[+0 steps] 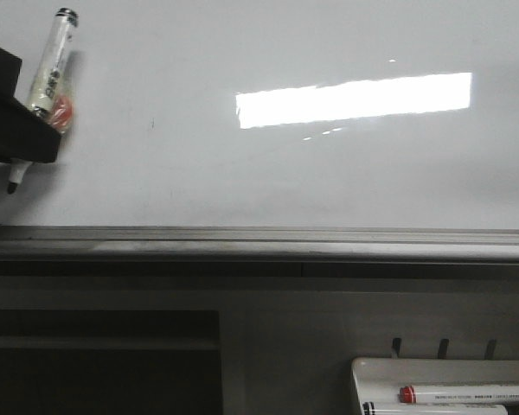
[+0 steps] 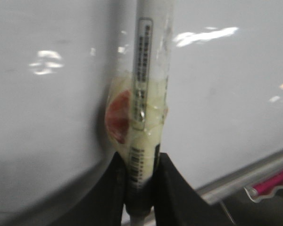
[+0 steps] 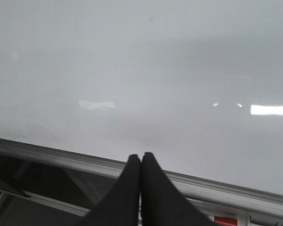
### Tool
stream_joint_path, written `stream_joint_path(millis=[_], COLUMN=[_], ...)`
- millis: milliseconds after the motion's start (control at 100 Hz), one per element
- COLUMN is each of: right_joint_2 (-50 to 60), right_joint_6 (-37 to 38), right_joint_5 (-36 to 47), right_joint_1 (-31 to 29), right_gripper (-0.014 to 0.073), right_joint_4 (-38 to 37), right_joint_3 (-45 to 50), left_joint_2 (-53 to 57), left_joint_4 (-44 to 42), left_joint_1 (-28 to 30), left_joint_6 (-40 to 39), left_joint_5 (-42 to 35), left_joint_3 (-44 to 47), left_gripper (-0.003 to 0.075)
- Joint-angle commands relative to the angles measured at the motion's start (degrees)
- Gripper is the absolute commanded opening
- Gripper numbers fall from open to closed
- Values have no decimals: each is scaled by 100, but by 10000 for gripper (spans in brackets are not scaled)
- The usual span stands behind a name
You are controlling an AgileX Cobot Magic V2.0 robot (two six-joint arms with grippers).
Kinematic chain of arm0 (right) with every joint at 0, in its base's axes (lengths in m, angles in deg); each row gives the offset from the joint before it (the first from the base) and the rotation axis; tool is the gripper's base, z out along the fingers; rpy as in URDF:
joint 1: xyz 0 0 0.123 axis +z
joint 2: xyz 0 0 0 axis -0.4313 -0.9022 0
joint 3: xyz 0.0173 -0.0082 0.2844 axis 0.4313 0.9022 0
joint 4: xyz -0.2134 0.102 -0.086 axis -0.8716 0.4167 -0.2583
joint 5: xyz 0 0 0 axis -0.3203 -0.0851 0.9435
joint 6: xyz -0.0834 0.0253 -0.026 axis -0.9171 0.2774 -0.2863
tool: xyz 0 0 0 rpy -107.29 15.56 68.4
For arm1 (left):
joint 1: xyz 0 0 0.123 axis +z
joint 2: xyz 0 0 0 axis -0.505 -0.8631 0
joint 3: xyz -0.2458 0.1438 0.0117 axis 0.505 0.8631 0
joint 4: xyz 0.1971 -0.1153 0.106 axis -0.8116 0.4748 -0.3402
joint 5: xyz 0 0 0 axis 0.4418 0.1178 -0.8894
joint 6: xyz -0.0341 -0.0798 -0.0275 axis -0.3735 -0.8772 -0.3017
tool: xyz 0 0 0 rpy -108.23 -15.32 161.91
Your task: Write number 2 on whiteboard
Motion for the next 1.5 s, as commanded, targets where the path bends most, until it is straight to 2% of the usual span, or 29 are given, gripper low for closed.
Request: stream_joint_path(millis=[0, 170, 250, 320, 390, 470, 620, 770, 1180, 1270, 1320, 1370, 1490], right_joint_2=[-79, -586, -981, -1363, -1781, -2165, -2825, -3278, -3997, -4048, -4060, -4073, -4073], right_joint_6=[-390, -684, -914, -1176, -1381, -1382, -1382, -1382, -1390, -1390, -1390, -1390, -1378], right_joint_5=[386, 322, 441, 671, 1019, 1246, 1357, 1618, 1860, 1845, 1775, 1649, 1507], right_joint_1=[336, 1579, 2271, 2889, 3480, 3915, 4060, 4060, 4060, 4060, 4060, 4060, 4060], right_gripper=[-60, -60, -25, 73, 240, 387, 407, 407, 335, 220, 96, -69, -69], right_joint_4=[60, 60, 60, 60, 47, -125, -150, -150, -150, -150, -150, -150, -150], right_joint_3=[-325, -606, -758, -873, -999, -1177, -1538, -1841, -2306, -2306, -2306, -2306, -2306], left_joint_2=[298, 482, 482, 482, 482, 482, 482, 482, 482, 482, 482, 482, 482], left_joint_4=[29, -546, -773, -815, -827, -878, -1078, -1268, -1306, -1306, -1295, -1250, -799], left_joint_1=[-57, -57, -57, -57, -57, -57, -57, -70, -117, -117, -117, -117, -117], left_joint_6=[641, 1253, 1554, 1921, 2319, 2735, 3207, 3326, 3457, 3455, 3455, 3455, 3427], left_joint_5=[688, 1555, 1962, 2341, 2614, 2788, 2951, 3009, 2987, 2977, 2977, 2977, 2894], left_joint_3=[-206, -206, -206, -206, -206, -206, -206, -206, -206, -206, -206, -206, -216], left_gripper=[-20, -20, -20, -20, -20, -20, -20, -20, -20, -20, -20, -20, -20])
